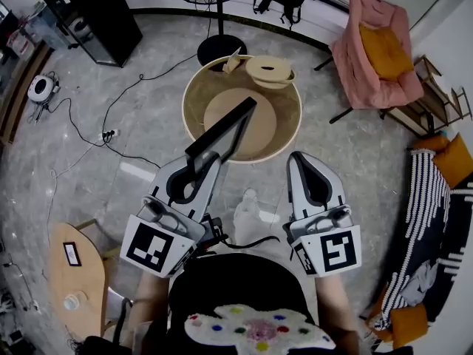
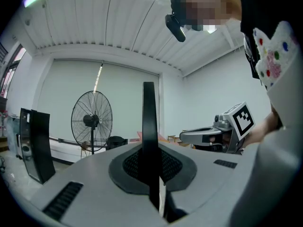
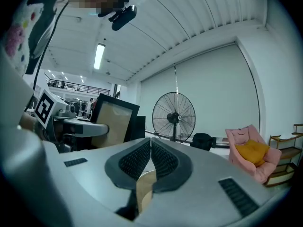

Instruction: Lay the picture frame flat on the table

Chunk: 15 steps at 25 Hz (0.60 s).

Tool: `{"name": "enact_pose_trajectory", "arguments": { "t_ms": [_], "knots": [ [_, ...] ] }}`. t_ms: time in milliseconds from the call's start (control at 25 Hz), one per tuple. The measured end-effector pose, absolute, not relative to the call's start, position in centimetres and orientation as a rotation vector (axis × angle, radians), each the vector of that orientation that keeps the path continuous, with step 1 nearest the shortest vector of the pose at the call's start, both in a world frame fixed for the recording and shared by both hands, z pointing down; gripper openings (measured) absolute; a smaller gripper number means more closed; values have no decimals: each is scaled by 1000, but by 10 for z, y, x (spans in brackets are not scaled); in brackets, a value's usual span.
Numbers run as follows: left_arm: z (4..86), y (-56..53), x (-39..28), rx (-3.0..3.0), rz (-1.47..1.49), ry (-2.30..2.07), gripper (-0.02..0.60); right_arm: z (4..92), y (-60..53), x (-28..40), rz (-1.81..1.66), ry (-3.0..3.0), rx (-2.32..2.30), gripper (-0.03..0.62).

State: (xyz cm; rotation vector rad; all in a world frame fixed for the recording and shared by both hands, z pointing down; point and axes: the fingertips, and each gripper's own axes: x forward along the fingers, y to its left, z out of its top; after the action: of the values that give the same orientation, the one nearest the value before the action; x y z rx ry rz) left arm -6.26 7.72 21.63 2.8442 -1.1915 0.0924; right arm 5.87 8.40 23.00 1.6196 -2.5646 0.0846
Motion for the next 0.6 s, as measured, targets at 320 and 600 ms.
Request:
{"name": "enact_pose_trajectory", "arguments": {
  "t_ms": [320,600],
  "knots": [
    [214,12,-31,2808,87,-1259,23,233,12,91,103,-2609,1548,35],
    [219,-16,-18,2760,130,-1296,23,234,-21,96,71,-2638,1455,35]
  ]
}}
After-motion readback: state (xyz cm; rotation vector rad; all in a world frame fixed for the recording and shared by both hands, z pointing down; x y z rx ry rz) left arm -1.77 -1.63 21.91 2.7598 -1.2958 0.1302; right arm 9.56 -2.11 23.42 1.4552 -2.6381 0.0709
